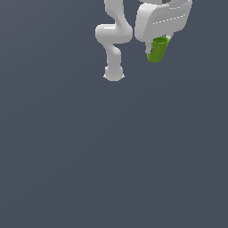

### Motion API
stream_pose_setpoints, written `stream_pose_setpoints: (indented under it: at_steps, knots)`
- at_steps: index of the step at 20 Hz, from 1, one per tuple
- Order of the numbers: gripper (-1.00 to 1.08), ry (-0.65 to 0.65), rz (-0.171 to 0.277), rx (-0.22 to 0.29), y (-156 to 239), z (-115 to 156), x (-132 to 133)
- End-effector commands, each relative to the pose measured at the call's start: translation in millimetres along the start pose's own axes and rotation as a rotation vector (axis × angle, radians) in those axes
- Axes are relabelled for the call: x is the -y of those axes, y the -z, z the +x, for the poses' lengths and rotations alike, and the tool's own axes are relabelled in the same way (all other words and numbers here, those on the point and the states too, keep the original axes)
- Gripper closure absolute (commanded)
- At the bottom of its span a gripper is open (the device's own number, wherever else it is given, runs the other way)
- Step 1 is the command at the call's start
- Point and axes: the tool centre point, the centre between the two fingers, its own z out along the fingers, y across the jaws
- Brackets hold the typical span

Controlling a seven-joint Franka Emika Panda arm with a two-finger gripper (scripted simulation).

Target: Pick up the object and move it to a goal position.

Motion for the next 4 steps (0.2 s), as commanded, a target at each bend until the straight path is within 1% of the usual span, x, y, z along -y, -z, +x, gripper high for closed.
stream_pose_setpoints:
  at_steps: [1, 4]
  knots:
    - [1.08, -0.001, 0.000, 0.000, 6.9, -0.4, 1.6]
    - [1.08, -0.001, 0.000, 0.000, 9.2, -0.4, 2.3]
